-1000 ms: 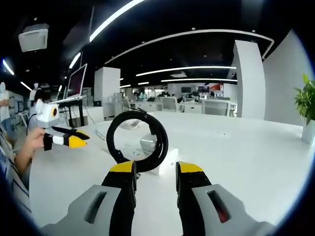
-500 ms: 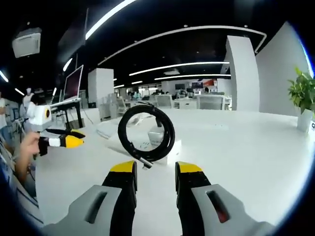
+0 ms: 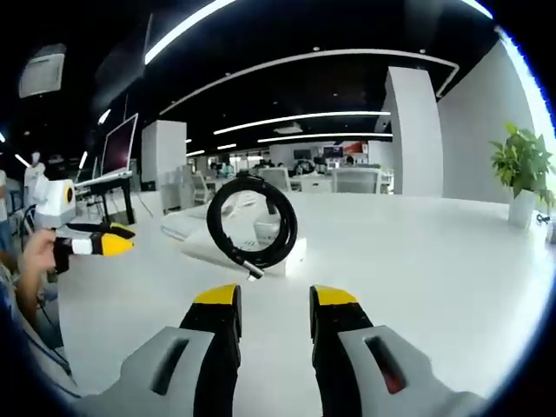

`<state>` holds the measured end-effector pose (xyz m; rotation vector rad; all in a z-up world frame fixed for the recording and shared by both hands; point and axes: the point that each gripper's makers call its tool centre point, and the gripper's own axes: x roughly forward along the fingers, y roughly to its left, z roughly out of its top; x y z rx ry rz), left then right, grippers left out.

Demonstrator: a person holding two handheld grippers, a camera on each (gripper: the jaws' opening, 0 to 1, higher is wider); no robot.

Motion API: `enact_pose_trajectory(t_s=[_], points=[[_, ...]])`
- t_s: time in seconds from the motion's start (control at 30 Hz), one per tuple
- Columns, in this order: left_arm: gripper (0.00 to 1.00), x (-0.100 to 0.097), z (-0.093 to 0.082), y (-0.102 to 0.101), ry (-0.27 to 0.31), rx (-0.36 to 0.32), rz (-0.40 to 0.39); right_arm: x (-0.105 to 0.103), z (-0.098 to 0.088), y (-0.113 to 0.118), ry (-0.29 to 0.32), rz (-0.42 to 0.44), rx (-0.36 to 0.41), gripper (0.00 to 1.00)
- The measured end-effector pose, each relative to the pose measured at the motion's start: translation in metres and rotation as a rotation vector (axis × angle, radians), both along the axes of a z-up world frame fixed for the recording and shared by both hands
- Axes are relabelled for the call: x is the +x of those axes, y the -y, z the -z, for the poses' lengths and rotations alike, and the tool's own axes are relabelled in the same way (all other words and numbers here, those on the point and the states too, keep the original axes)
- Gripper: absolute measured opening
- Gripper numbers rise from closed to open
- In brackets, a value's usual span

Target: Straighten the power strip on the desk, plug the charger into it

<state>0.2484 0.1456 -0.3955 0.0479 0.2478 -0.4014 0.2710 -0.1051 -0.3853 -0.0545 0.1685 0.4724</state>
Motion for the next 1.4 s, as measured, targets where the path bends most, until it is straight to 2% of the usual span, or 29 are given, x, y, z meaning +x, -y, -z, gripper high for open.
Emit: enact_pose_trajectory(t_s=[0.17,0.53,1.1,1.23,1.4], points=[[0.27,-0.003,0.005,0.001,-0.009,0.014,-0.014,-0.009,-0.005,0.01,0.026,0.052,0.006,0.3],[0.33,-0.015,0.009,0.009,-0.021,0.07,-0.009,-0.031,0.004,0.013,-0.004,0.071,0.002,0.31],[0.34,-0.035,0.006,0.02,-0.018,0.105,0.015,-0.057,0.005,0.009,-0.013,0.082,-0.061,0.37],[0.34,-0.041,0.008,0.022,-0.021,0.114,0.017,-0.06,0.007,0.009,0.001,0.092,-0.121,0.38],[0.35,-0.046,0.011,0.024,-0.03,0.114,0.024,-0.063,0.01,0.011,-0.007,0.095,-0.136,0.39]])
